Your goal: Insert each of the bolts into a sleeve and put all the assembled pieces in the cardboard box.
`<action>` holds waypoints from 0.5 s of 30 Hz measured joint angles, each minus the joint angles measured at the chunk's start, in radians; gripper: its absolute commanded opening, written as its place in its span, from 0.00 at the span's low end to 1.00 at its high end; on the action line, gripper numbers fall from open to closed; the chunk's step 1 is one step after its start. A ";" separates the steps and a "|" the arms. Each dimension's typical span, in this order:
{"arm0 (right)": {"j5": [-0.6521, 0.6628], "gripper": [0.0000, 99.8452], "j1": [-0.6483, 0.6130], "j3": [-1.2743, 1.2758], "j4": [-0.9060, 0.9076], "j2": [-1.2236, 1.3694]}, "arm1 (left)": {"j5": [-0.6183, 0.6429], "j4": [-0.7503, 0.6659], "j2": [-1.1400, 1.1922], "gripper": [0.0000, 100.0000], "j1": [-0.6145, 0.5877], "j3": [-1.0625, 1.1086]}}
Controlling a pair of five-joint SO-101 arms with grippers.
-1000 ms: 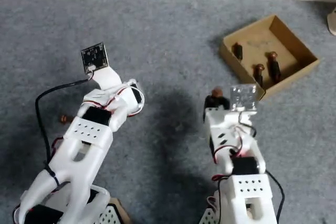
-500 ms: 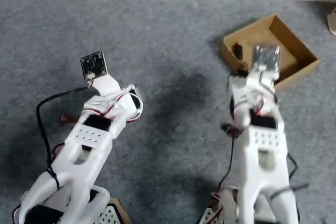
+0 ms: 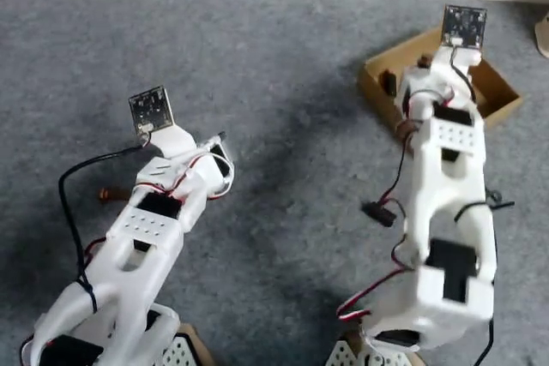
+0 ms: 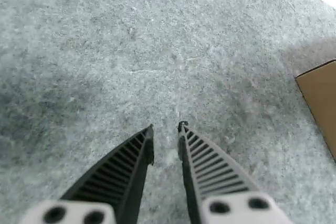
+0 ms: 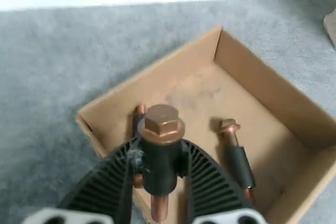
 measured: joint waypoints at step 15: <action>0.000 0.01 0.041 -0.299 0.084 0.315 | 0.000 -0.002 0.000 0.08 0.000 0.000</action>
